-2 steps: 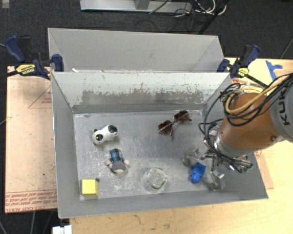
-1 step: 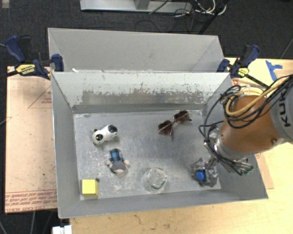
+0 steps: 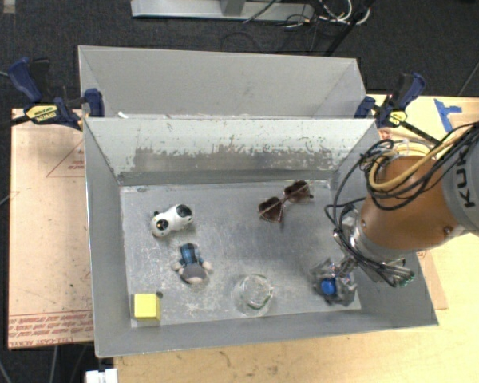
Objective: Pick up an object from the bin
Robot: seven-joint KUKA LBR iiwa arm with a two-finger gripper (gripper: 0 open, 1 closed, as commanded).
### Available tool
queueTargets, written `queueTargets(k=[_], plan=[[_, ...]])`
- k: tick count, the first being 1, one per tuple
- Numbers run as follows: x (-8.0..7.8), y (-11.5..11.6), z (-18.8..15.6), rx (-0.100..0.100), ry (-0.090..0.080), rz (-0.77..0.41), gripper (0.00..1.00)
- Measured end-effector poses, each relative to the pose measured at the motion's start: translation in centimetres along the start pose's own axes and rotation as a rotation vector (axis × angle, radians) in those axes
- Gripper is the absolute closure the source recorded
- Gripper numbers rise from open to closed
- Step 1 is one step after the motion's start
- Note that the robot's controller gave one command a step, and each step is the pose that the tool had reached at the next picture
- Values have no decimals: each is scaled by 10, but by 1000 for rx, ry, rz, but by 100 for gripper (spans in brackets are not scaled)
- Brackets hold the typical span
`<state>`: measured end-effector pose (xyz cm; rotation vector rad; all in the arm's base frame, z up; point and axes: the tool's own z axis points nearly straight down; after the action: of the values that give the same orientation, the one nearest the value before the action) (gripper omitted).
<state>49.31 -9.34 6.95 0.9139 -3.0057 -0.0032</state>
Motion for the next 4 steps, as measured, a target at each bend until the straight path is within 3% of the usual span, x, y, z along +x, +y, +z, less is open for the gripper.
queueTargets(k=[4], plan=[[-1, 1, -39, 1, -1, 1, 100]])
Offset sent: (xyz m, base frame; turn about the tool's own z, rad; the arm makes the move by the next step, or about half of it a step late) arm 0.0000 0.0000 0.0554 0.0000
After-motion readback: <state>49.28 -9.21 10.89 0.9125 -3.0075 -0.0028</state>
